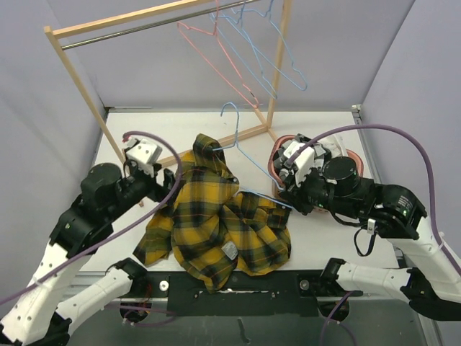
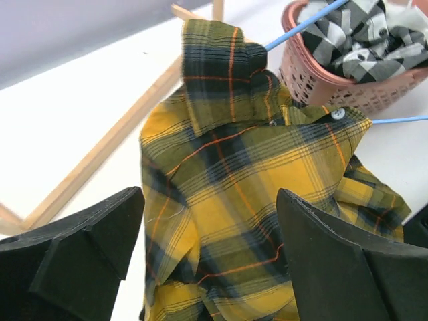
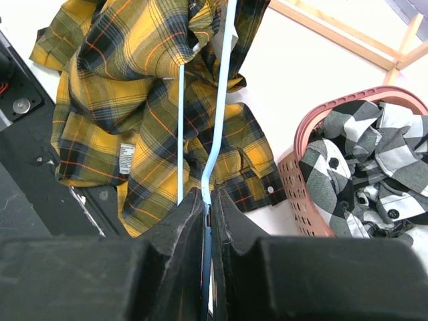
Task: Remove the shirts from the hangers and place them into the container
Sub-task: Remove the shirt from the hanger.
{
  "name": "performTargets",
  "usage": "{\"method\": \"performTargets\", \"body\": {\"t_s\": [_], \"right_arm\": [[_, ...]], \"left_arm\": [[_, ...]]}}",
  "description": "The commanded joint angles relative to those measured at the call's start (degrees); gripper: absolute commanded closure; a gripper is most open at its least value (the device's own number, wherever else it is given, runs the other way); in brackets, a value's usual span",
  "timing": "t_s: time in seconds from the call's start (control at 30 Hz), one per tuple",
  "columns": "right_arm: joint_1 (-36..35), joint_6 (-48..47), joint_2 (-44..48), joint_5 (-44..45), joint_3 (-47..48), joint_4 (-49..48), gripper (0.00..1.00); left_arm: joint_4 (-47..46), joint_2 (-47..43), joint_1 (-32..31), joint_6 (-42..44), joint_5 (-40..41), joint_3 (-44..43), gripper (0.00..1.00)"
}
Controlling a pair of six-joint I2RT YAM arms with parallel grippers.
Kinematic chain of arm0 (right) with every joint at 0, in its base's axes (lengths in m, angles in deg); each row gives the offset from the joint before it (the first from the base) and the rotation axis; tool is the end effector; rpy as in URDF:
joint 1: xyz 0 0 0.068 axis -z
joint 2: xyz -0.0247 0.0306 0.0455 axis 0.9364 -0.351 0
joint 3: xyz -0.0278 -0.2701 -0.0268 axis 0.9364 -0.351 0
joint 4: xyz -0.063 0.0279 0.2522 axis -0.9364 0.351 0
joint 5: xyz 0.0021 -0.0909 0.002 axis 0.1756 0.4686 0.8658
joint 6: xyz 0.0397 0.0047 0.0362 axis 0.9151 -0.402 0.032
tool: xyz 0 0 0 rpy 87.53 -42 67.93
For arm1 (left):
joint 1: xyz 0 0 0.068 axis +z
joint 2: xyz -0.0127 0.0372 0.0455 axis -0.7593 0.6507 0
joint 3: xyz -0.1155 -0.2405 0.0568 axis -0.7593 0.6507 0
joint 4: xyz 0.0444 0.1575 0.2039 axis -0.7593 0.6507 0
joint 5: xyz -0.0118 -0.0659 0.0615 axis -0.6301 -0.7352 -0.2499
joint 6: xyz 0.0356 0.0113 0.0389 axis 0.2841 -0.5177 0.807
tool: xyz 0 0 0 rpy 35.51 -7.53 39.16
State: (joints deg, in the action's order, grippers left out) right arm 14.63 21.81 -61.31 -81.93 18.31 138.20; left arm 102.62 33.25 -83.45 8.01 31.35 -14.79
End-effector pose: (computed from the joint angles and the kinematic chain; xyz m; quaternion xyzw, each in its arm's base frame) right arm 0.0823 0.1120 0.4560 -0.3579 0.7940 0.2109 0.4439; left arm 0.1202 -0.0829 0.4175 0.2175 0.7717 -0.2103 0.5594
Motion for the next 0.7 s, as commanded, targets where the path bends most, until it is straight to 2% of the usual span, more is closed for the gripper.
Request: {"method": "performTargets", "body": {"t_s": [0.0, 0.2, 0.37, 0.47, 0.67], "right_arm": [[0.0, 1.3, -1.0, 3.2, 4.9, -2.7, 1.0], [0.0, 2.2, -10.7, -0.1, 15.7, 9.8, 1.0], [-0.1, 2.9, -14.1, -0.5, 18.7, 15.0, 1.0], [0.0, 4.1, -11.8, 1.8, 20.6, 13.4, 1.0], [0.0, 5.0, -3.3, 4.0, 19.5, 3.1, 1.0]], "left_arm": [[-2.3, -6.5, -0.1, 0.4, 8.2, 3.5, 0.2], [-3.5, -9.3, 0.0, 1.4, 15.8, 9.8, 0.21], [-5.8, -10.4, 0.0, 1.2, 19.8, 15.6, 0.24], [-7.7, -13.1, 0.0, -0.1, 21.9, 19.5, 0.24], [-11.6, -20.3, 0.1, -0.1, 18.9, 22.2, 0.24]]}}
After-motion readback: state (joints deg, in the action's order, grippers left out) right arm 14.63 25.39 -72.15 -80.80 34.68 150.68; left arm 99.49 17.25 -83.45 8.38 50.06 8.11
